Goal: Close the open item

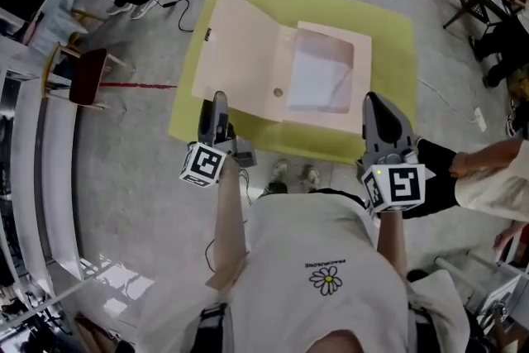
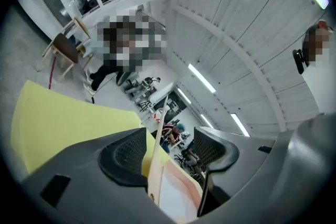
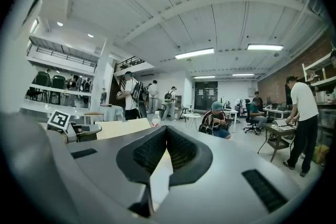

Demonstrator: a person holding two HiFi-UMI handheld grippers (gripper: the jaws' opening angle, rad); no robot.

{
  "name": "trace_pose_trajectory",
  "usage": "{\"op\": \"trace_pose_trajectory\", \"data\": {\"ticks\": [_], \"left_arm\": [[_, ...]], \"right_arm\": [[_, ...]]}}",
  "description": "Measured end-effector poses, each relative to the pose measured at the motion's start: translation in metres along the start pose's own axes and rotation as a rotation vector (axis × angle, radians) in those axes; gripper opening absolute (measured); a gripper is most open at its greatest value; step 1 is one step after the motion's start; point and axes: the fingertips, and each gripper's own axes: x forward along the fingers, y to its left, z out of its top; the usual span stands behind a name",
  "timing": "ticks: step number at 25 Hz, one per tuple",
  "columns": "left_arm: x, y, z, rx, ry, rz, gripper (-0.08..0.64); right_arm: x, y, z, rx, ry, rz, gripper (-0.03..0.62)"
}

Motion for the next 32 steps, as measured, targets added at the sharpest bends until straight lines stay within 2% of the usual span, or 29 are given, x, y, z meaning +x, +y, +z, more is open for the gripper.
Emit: {"op": "trace_pose_trajectory", "data": {"ticks": [5,8,12,16,25,30,32], "left_arm": [[0.013,0.000,-0.024,-0.024,0.077,-0.037,0.259],[0.017,0.001,-0.033,-0.054,0.092,-0.044,0.226],[0.022,0.003,-0.044,-0.055,0.135,-0.050,0.198],[0.021,0.010,-0.048,0.002,0.152,-0.005,0.128],[0.022,0.011,-0.047,0.060,0.179,0.026,0.057],[0.020,0.009,-0.046,0.135,0.191,0.038,0.038],[0.020,0.011,-0.046,0.187,0.204,0.066,0.029]], "right_arm": [[-0.013,-0.016,-0.004,-0.010,-0.002,-0.063,0.014],[-0.022,-0.023,-0.008,-0.004,0.004,-0.094,0.014],[-0.028,-0.033,-0.012,0.005,0.020,-0.123,0.014],[-0.033,-0.040,-0.014,0.027,0.026,-0.147,0.014],[-0.030,-0.035,-0.020,0.025,0.047,-0.145,0.014],[-0.031,-0.034,-0.019,0.025,0.050,-0.142,0.014],[-0.030,-0.034,-0.021,0.028,0.052,-0.142,0.014]]}}
